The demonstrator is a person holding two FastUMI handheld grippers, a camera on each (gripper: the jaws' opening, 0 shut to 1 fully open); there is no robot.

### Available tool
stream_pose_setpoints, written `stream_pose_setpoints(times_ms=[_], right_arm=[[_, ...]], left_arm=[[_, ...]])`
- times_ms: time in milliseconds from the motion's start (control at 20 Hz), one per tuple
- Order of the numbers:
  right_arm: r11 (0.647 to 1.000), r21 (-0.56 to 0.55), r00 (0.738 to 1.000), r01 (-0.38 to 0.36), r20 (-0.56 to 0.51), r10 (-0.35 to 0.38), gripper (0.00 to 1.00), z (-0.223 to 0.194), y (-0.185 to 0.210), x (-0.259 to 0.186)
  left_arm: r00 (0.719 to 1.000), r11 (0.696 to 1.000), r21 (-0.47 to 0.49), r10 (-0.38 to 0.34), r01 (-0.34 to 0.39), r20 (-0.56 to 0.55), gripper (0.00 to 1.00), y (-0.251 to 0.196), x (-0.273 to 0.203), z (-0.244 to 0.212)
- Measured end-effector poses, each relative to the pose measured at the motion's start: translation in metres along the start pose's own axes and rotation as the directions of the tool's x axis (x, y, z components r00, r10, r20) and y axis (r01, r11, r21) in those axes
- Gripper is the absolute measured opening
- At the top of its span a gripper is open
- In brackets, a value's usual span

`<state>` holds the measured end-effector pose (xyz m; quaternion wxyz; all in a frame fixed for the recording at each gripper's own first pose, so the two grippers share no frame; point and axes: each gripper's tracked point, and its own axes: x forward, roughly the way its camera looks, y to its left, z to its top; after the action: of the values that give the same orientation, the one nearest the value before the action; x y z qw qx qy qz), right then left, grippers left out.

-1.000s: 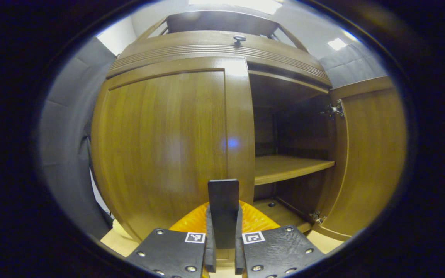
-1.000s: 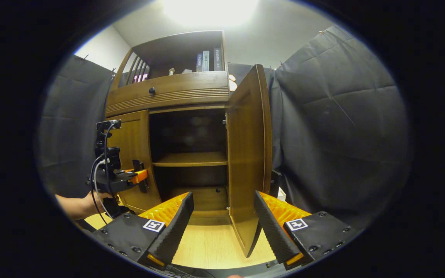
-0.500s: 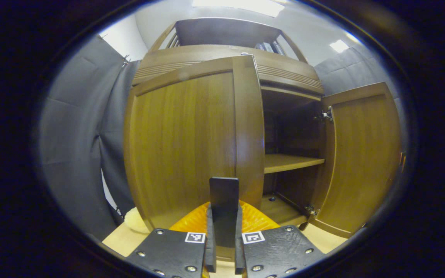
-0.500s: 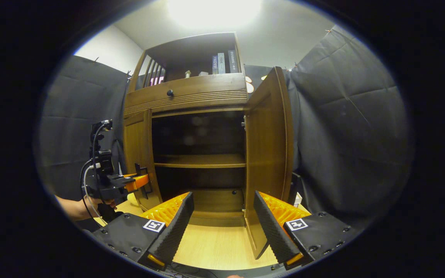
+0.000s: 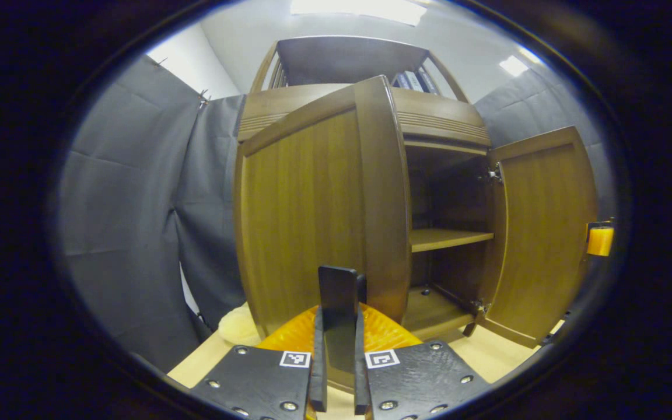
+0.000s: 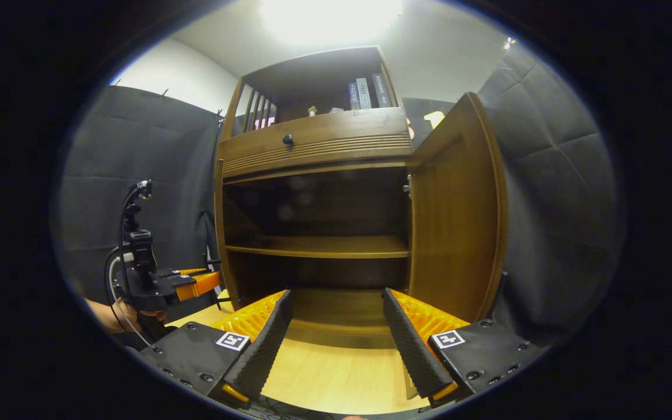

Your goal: Open the right door of the double-door shoe cabinet with the right hand, and open the left door with the left hand.

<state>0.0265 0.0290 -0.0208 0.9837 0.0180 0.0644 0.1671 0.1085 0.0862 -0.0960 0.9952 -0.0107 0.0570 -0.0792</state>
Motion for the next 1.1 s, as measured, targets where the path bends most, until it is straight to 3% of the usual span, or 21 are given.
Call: stream_pose_setpoints(times_ms=[450,500,600,650,1100], right_arm=[[0.994,0.010,0.994,-0.108,-0.003,0.108,0.92,0.001,0.021,0.027],[0.992,0.014,0.993,-0.122,0.004,0.122,0.98,0.004,0.025,0.029],[0.989,0.015,0.989,-0.147,0.010,0.147,0.98,0.006,0.032,0.037],[0.987,0.014,0.987,-0.158,0.010,0.157,0.92,0.006,0.035,0.040],[0.969,0.019,0.969,-0.247,-0.003,0.247,0.92,0.003,0.062,0.070]], left_arm=[[0.997,0.997,0.032,0.072,-0.072,0.007,0.21,0.026,-0.024,-0.003],[0.997,0.996,0.037,0.079,-0.079,0.006,0.19,0.029,-0.026,-0.003],[0.996,0.995,0.044,0.092,-0.092,0.004,0.22,0.035,-0.030,-0.004],[0.995,0.994,0.049,0.098,-0.098,0.006,0.22,0.038,-0.033,-0.005],[0.980,0.978,0.066,0.197,-0.196,-0.004,0.21,0.079,-0.052,-0.011]])
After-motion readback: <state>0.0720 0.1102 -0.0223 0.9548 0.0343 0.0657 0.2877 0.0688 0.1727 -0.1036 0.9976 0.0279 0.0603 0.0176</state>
